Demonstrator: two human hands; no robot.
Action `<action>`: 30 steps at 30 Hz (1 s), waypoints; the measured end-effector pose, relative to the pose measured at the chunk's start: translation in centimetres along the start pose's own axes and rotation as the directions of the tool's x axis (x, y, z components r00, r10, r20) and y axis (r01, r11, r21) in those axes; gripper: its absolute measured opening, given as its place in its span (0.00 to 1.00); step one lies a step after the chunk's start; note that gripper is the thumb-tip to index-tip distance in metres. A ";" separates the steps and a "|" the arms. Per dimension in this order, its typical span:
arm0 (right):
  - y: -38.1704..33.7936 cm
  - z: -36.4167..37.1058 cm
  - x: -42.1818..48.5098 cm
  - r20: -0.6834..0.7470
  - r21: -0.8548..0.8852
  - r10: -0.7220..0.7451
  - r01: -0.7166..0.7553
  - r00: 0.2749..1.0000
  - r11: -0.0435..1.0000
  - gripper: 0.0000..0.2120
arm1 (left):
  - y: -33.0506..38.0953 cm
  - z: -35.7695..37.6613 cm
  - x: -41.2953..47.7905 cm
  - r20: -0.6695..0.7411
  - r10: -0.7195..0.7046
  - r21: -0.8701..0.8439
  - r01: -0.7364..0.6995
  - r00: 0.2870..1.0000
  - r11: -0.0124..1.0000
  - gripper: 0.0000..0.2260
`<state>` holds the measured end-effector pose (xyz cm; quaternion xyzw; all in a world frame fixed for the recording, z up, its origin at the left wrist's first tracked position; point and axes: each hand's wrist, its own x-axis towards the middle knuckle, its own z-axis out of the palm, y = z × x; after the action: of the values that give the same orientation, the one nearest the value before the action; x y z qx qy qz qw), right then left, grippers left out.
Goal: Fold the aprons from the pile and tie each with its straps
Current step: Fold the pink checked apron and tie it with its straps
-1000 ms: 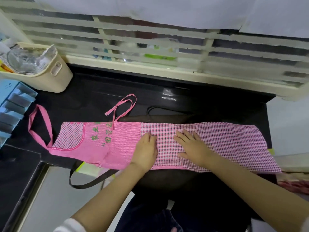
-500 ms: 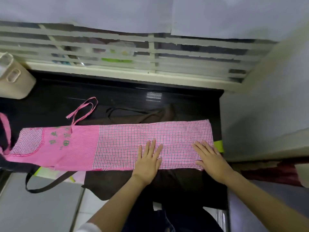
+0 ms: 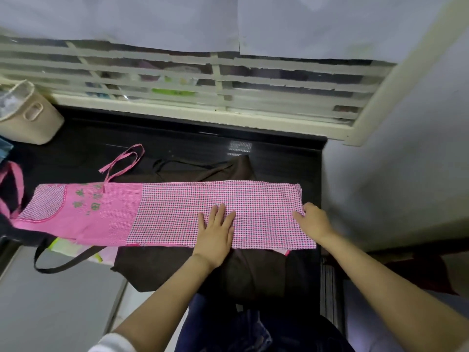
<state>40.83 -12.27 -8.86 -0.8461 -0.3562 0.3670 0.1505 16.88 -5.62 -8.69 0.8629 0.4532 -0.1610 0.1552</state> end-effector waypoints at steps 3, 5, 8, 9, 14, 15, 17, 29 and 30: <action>-0.2 -0.6 -0.2 0.004 0.022 -0.054 0.054 0.999 0.998 0.10 | 1.6 0.0 -0.2 -0.051 0.021 0.006 -0.021 0.998 1.000 0.22; -0.1 -1.4 -0.1 -0.006 0.049 -0.072 0.072 0.997 0.996 0.08 | 2.7 0.3 -0.4 -0.065 0.026 0.026 -0.024 0.998 0.999 0.22; 0.9 -2.7 0.1 -0.025 0.061 -0.038 0.040 0.999 0.997 0.07 | 4.3 1.2 -0.4 -0.041 0.035 0.045 -0.033 0.999 0.998 0.24; 1.2 -3.1 0.0 -0.033 0.061 -0.021 0.023 0.999 0.998 0.07 | 4.7 1.5 -0.5 -0.024 0.044 0.051 -0.043 0.999 0.998 0.28; 1.1 -1.8 -2.0 -0.302 -0.325 -0.358 0.257 0.884 0.910 0.14 | 5.2 2.5 -0.4 0.043 0.039 0.095 -0.043 0.998 0.995 0.24; 0.5 -0.9 -2.8 -0.217 -0.383 -0.451 0.349 0.866 0.855 0.19 | 5.2 2.5 -0.4 0.048 0.041 0.087 -0.045 0.998 0.995 0.24; -0.4 1.1 -4.0 0.068 -0.483 -0.544 0.504 0.836 0.715 0.26 | 5.1 2.4 -0.4 0.063 0.052 0.051 -0.055 0.997 0.997 0.24; -1.4 3.6 -3.9 0.250 -0.593 -0.477 0.523 0.843 0.612 0.25 | -3.7 0.5 -3.6 -0.075 -0.207 0.026 0.210 0.975 0.977 0.27; -2.2 3.6 -3.8 0.219 -0.582 -0.488 0.515 0.845 0.630 0.24 | -4.6 0.5 -4.0 -0.053 -0.230 -0.013 0.230 0.972 0.973 0.26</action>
<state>35.29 -13.47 -8.26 -0.7066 -0.6801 0.1896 -0.0478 10.81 -6.25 -7.99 0.8082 0.5545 -0.1530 0.1259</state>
